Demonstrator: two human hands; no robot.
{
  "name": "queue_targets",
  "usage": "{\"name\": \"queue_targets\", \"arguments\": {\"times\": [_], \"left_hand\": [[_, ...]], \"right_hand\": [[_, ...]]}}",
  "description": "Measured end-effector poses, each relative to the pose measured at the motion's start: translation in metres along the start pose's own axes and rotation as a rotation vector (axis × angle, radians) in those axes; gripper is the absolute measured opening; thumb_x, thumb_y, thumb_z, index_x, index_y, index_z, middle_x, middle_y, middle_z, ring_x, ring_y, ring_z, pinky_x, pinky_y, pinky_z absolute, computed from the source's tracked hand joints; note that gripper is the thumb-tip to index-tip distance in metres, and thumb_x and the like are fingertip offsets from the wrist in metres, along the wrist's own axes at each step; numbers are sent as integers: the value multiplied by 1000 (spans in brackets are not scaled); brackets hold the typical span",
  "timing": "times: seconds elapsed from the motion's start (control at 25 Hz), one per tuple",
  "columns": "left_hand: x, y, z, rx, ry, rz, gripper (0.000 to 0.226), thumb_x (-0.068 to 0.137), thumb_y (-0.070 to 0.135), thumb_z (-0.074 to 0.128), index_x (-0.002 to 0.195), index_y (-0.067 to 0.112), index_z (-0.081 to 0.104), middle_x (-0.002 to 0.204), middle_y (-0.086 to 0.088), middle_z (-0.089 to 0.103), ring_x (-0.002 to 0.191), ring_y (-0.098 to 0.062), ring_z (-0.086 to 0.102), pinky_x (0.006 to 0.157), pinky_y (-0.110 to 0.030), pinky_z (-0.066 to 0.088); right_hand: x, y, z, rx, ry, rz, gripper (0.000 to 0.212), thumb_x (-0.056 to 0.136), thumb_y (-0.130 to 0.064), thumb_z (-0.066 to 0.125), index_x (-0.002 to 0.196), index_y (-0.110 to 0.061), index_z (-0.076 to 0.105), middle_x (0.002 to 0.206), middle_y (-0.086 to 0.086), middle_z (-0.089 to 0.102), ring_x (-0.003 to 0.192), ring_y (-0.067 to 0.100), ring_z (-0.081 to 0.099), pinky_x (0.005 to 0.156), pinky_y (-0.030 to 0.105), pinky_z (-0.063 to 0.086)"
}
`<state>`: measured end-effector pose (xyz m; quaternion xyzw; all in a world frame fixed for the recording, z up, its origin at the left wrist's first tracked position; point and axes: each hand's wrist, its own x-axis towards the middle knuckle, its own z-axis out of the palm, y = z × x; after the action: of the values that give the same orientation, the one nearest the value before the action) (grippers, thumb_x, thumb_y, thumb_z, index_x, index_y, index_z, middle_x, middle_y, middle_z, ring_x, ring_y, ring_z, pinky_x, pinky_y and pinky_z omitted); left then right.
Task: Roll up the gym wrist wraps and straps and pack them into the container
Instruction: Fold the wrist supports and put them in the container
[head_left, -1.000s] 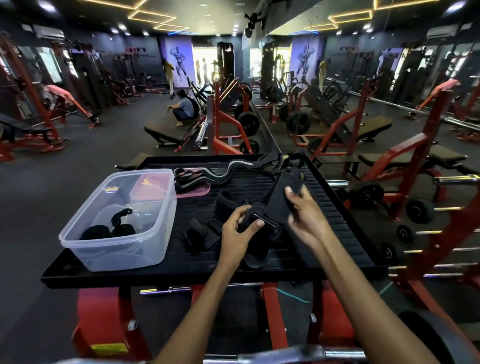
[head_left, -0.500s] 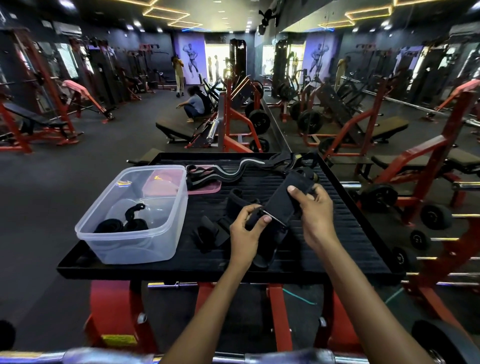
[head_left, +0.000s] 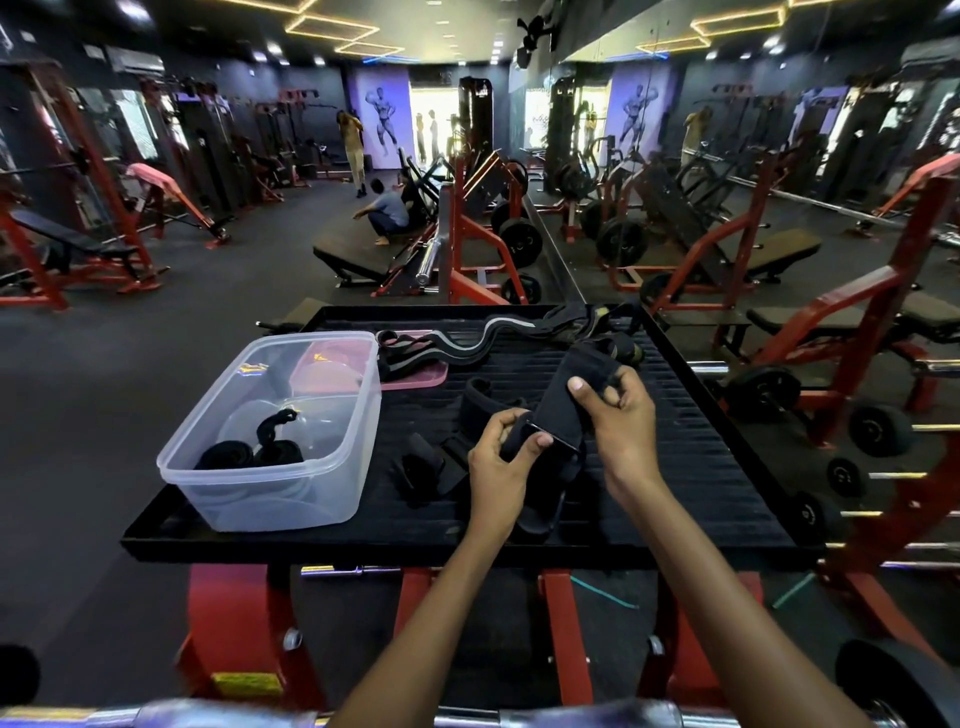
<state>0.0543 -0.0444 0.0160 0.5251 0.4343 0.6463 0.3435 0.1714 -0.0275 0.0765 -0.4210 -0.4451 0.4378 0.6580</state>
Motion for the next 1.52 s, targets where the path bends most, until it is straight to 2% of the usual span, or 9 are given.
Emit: {"name": "queue_targets", "arguments": {"times": [0.16, 0.44, 0.64, 0.76, 0.88, 1.0, 1.12, 1.32, 1.52], "left_hand": [[-2, 2, -1, -32, -2, 4, 23, 78, 36, 71, 97, 26, 63, 96, 11, 67, 92, 2, 61, 83, -12, 45], [0, -4, -4, -54, -24, 36, 34, 74, 41, 62, 99, 18, 65, 99, 0, 69, 96, -12, 64, 89, -28, 50], [2, -12, -3, -34, -38, -1, 38, 77, 46, 64, 104, 19, 65, 105, -2, 70, 105, -21, 63, 97, -43, 48], [5, -8, -5, -77, -24, -52, 29, 80, 36, 64, 104, 20, 64, 106, -2, 68, 104, -15, 61, 95, -32, 46], [6, -6, -8, -165, -26, -101, 33, 83, 40, 57, 105, 16, 63, 106, -1, 66, 103, -10, 60, 94, -25, 45], [6, -6, -7, -302, 21, -160, 53, 87, 56, 46, 105, 9, 64, 105, -9, 67, 99, -15, 62, 91, -27, 48], [8, -8, -5, -165, 60, -213, 44, 89, 52, 47, 86, 10, 61, 84, -8, 58, 81, -17, 54, 79, -32, 44], [6, -4, -5, 5, 82, -135, 40, 94, 34, 51, 60, 19, 38, 64, 6, 36, 59, 1, 35, 61, -19, 32], [3, -7, 1, 377, -160, 205, 33, 82, 36, 63, 100, 8, 64, 104, 7, 51, 99, -4, 47, 90, -9, 35]], "right_hand": [[0, -1, -7, -231, -94, -14, 16, 83, -14, 68, 90, -27, 62, 94, 6, 71, 93, 20, 67, 83, 38, 54], [-16, -4, -9, -106, -330, 69, 30, 85, -2, 64, 112, -15, 60, 98, -5, 70, 92, 7, 67, 74, 13, 50], [-20, -26, -15, -1179, -220, -1, 47, 84, -48, 62, 118, -16, 57, 118, 8, 61, 112, 27, 55, 86, 34, 44], [-32, -33, -15, -1157, -377, -386, 86, 68, -40, 79, 139, -16, 37, 143, 4, 34, 135, 22, 32, 107, 38, 36], [-32, -14, -11, -1237, -678, -390, 88, 72, -30, 79, 145, -18, 31, 156, -1, 19, 147, 19, 7, 119, 38, 20], [-25, 1, -13, -1024, -501, -476, 49, 87, -11, 61, 134, -16, 50, 141, 2, 49, 135, 15, 40, 110, 26, 34], [-22, -11, -7, -638, -254, -386, 26, 93, -16, 57, 117, -12, 64, 109, 1, 69, 99, 1, 61, 83, 8, 44], [26, -36, -4, -162, 28, -112, 13, 90, -34, 51, 92, -24, 60, 101, 6, 67, 98, 21, 62, 94, 47, 49], [64, -61, -13, 201, 176, 162, 21, 101, -20, 39, 92, -13, 56, 81, 6, 64, 74, 18, 61, 63, 31, 57]]}}
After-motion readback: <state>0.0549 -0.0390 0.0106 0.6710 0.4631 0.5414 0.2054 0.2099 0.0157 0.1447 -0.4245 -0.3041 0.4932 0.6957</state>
